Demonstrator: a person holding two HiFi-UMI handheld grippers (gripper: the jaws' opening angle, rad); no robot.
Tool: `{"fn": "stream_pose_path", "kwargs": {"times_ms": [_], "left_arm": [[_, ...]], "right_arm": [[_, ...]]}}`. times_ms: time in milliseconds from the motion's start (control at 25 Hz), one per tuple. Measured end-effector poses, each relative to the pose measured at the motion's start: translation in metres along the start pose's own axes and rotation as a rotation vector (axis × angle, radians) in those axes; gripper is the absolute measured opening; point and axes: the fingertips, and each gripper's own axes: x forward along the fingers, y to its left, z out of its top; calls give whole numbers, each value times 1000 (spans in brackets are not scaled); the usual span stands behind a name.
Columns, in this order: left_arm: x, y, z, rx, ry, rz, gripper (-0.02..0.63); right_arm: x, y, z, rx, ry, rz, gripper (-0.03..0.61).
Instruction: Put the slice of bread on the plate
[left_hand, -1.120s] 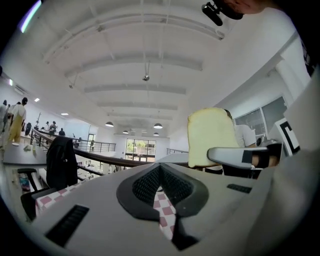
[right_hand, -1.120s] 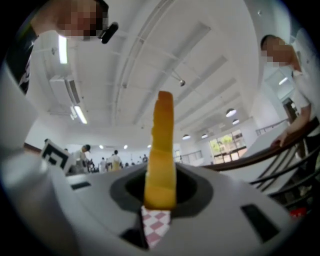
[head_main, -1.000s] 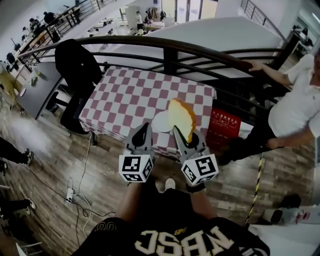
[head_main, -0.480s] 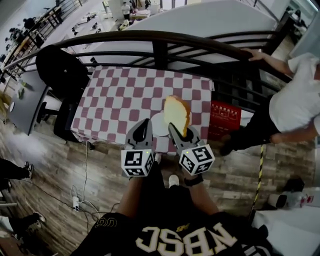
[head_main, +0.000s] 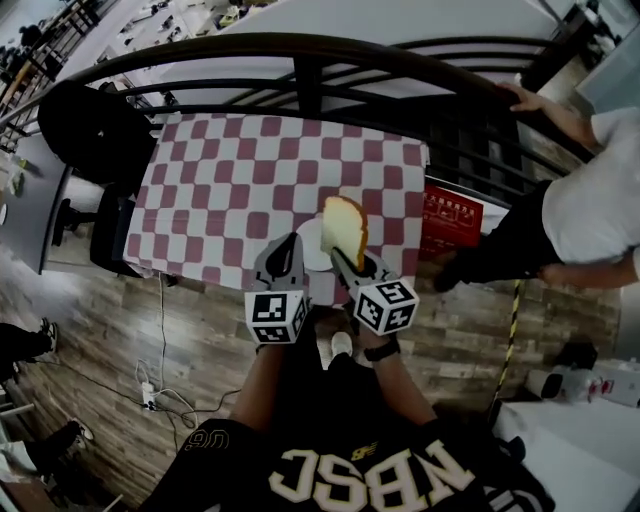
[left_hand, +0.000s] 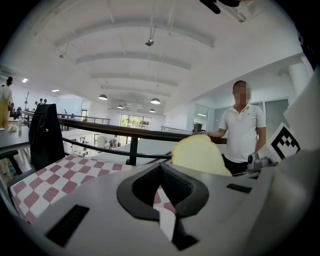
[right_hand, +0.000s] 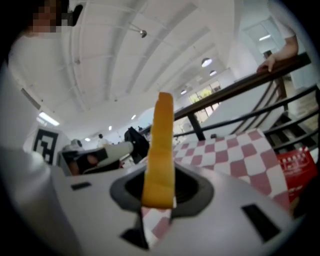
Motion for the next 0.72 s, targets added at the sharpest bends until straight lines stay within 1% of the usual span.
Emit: {"fn": "stream_pose_path", "kwargs": {"times_ms": [120,320,400,720], "left_arm": [[10,9,-13,-20,33,6,20],[23,26,-31,-47,76,23,20],[26,30,-38,-57,92,27,20],[33,47,-61,-82,151,41,20]], "right_arm": [[18,-12,-27,32,86,-9,95],[48,-29,-77,51,233,-44,95],[57,-33,-96,77,283,-48,95],[83,-39,-149,235,389,-39,95]]}}
